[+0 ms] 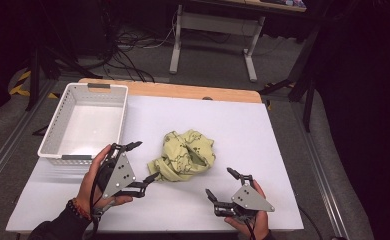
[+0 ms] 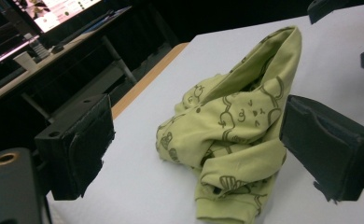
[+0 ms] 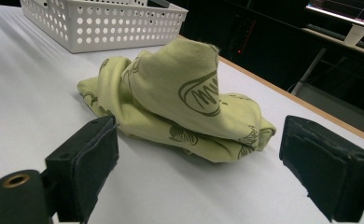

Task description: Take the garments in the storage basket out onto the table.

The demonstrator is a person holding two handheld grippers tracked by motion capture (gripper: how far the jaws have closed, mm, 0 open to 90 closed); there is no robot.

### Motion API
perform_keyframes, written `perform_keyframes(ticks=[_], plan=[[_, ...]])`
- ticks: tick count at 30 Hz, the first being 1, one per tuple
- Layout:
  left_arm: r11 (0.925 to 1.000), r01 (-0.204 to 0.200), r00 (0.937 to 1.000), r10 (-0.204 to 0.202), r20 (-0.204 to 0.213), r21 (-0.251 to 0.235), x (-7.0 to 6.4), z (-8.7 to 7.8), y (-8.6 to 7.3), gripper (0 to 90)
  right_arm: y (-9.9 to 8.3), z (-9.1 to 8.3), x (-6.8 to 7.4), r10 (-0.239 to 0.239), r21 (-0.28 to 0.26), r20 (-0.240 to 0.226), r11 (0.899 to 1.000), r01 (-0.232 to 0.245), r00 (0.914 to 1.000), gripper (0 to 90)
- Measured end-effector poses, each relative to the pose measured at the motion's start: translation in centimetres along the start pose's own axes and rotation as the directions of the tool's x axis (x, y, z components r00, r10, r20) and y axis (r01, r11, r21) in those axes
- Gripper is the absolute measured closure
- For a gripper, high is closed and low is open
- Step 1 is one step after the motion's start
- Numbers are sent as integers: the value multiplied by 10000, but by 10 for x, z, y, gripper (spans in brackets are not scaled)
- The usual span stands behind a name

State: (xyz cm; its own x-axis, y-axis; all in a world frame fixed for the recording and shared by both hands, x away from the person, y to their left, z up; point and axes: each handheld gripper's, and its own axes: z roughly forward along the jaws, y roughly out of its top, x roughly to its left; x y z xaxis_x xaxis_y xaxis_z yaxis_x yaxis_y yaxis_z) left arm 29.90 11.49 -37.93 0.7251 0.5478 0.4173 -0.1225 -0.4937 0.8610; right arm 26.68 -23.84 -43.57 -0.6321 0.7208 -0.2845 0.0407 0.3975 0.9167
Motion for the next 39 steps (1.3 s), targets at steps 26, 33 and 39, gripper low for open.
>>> perform_keyframes(ticks=[26,33,39], plan=[[9951,955,9949,-945,-365,268,6,-38,-51,123,2,-2,-3,-157,-141,284,9998,161,9995,111],[9886,1373,9899,-1347,-440,622,5,-40,-70,121,1,-3,-7,28,-180,385,9998,-21,9993,112],[9776,1950,9802,-1916,-494,788,4,-45,-85,111,-1,-6,-12,242,-429,535,9988,-219,9983,123]])
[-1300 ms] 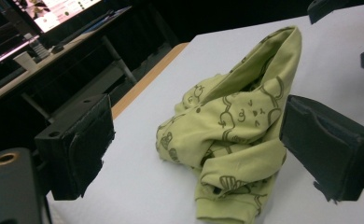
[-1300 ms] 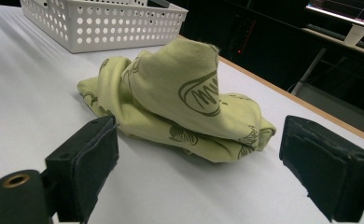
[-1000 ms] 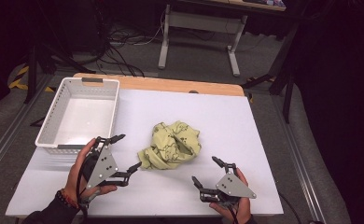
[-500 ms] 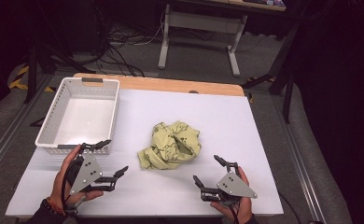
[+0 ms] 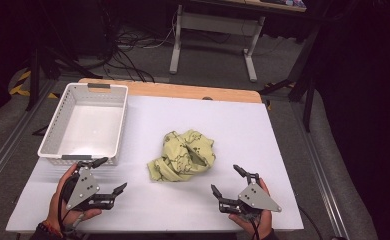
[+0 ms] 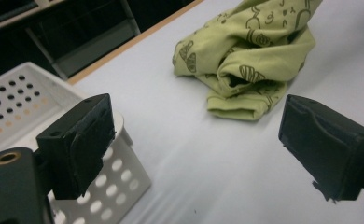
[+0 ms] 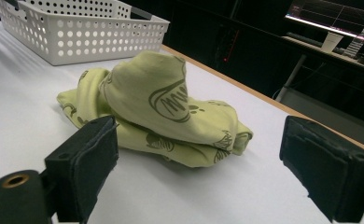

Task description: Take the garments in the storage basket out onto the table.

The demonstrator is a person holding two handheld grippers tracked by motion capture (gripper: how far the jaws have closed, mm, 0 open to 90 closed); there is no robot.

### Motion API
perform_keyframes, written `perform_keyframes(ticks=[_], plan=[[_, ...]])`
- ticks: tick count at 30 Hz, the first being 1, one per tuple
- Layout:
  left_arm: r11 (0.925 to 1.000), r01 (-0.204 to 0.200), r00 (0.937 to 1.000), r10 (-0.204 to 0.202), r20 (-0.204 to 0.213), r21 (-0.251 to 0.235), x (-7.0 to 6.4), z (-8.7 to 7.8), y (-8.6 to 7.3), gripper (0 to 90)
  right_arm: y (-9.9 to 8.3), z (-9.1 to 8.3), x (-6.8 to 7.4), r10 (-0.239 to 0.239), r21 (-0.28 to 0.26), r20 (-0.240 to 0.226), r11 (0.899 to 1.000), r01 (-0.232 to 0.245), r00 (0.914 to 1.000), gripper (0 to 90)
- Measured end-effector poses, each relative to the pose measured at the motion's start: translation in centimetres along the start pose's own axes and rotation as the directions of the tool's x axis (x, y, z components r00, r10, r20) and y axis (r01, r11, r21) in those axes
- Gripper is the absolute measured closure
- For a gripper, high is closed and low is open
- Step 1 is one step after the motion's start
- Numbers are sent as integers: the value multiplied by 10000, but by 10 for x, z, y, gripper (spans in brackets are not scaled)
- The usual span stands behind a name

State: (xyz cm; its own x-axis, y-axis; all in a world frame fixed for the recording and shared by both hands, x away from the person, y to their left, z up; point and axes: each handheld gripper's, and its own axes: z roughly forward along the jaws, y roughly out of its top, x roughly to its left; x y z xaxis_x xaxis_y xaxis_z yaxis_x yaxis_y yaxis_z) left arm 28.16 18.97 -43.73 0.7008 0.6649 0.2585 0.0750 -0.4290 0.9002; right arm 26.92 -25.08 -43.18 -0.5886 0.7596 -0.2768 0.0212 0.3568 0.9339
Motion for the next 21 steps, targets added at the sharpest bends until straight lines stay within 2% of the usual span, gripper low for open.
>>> perform_keyframes(ticks=[1,2,4,8,11,15,19,21], plan=[[9997,218,9998,-218,0,-73,1,-3,-4,101,-1,0,-2,105,-7,-102,9999,-105,9999,118],[9997,218,9998,-218,0,-73,1,-3,-4,101,-2,1,-2,109,33,-104,9999,-109,9999,116],[9975,675,9977,-673,97,-209,3,-6,-9,99,-2,1,-3,90,134,-106,9999,-89,9999,114],[9964,845,9962,-846,-222,-49,8,-9,-17,67,-5,5,-2,105,420,-173,9991,-98,9998,102],[9928,1196,9922,-1192,-375,101,14,-8,-23,60,-7,8,-3,297,526,-245,9982,-284,9993,102],[9919,1262,9917,-1258,-254,153,14,-7,-24,53,-7,9,-4,317,465,-324,9985,-301,9990,102],[9943,1065,9941,-1063,-217,62,12,-7,-24,49,-8,9,-5,330,463,-338,9984,-314,9989,102],[9954,933,9954,-928,-221,236,11,-5,-25,49,-6,9,-6,321,374,-310,9988,-309,9990,102]])
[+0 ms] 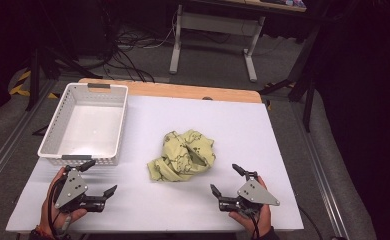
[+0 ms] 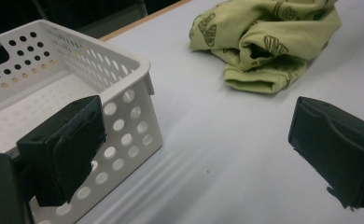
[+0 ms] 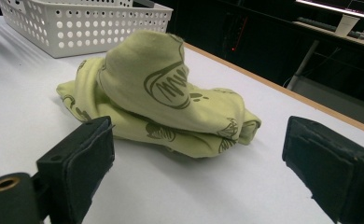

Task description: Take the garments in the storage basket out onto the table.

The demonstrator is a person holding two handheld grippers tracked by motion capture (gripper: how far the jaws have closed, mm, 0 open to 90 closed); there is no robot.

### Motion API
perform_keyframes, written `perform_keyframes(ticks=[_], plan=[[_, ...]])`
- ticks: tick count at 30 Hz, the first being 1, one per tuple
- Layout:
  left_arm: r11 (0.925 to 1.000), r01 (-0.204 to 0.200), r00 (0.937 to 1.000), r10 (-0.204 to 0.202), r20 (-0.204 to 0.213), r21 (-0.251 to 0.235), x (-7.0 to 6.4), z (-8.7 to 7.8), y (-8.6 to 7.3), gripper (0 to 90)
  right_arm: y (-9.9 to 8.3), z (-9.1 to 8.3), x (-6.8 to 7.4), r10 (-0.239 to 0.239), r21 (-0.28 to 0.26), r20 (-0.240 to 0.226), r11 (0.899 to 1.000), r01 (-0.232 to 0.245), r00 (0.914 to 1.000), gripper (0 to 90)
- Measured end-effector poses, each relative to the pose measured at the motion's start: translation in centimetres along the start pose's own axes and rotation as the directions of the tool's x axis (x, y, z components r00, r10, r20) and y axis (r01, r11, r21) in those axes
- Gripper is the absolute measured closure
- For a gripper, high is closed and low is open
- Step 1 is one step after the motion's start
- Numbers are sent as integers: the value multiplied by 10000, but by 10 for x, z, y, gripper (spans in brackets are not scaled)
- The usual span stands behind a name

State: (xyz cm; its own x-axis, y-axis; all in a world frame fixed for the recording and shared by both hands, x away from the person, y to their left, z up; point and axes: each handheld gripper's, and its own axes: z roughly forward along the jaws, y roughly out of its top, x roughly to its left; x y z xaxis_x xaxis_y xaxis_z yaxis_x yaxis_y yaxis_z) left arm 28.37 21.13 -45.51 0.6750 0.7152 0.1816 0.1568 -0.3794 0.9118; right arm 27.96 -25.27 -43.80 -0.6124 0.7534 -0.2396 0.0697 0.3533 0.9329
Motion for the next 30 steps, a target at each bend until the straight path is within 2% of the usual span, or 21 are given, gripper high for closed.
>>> perform_keyframes(ticks=[5,12,16,20,25,30], plan=[[10000,66,10000,-66,21,-50,0,0,0,48,0,-1,0,-8,29,37,10000,8,10000,103],[10000,-32,9999,33,141,-72,-1,1,0,50,0,-2,2,-7,-29,102,10000,8,9999,109],[9995,-158,9994,166,303,-270,-2,-1,2,53,1,-1,1,-74,0,113,10000,74,9999,110],[9995,-171,9994,178,283,-275,-4,0,3,54,0,-2,0,34,13,100,10000,-34,9999,112],[9987,-254,9993,266,253,-437,-5,-1,4,57,0,-2,1,-58,-42,20,10000,58,10000,120],[9989,-260,9992,272,296,-390,-5,-1,4,58,1,-3,1,-58,-121,44,9999,59,10000,126]])
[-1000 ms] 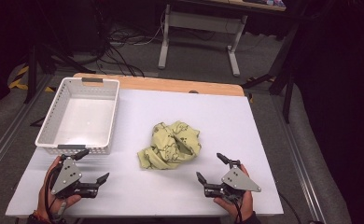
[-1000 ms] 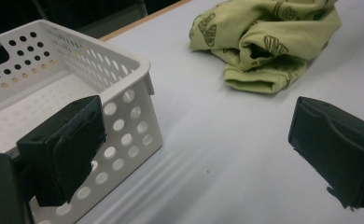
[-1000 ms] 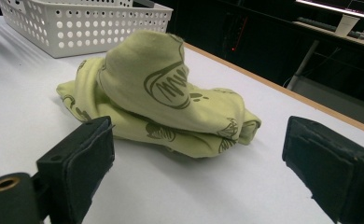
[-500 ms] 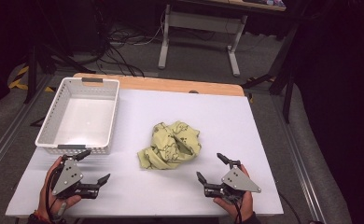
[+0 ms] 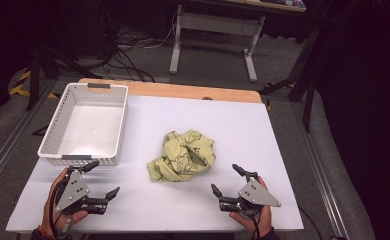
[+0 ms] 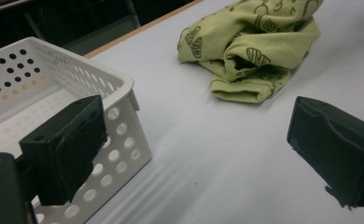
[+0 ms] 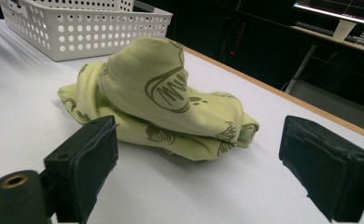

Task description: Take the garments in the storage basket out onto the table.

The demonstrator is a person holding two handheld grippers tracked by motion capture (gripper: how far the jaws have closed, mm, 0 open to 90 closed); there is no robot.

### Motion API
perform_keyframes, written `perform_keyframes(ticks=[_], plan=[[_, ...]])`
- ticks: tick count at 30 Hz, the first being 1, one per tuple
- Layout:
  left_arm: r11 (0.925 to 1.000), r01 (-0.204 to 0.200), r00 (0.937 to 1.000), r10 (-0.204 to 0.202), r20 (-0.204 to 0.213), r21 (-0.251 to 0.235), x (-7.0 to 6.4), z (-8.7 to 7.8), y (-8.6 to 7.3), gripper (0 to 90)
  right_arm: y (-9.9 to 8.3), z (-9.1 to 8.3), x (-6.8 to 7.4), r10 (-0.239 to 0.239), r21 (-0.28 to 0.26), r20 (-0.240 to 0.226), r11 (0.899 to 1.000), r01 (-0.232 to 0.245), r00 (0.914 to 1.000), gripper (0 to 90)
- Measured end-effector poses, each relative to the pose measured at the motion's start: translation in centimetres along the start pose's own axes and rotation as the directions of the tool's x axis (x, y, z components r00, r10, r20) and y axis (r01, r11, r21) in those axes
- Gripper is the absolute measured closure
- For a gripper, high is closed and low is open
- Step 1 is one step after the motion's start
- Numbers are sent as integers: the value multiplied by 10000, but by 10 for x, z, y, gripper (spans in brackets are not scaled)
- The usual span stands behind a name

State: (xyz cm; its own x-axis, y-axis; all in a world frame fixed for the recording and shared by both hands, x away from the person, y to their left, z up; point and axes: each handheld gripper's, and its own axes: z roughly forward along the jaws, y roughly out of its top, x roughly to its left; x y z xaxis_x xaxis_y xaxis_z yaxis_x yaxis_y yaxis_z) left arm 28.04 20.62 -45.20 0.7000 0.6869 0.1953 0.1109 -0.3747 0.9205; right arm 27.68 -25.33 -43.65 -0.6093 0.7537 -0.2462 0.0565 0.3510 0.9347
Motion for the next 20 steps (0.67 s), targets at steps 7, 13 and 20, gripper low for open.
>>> perform_keyframes(ticks=[7,13,20], plan=[[10000,24,10000,-24,77,72,0,1,-1,57,-1,2,0,9,65,7,10000,-9,10000,123],[9999,120,9998,-122,167,121,2,6,-1,57,-2,1,-1,59,141,58,9999,-60,10000,123],[9999,26,9998,-29,193,150,2,7,-1,57,-2,1,-5,91,243,273,9997,-97,9996,123]])
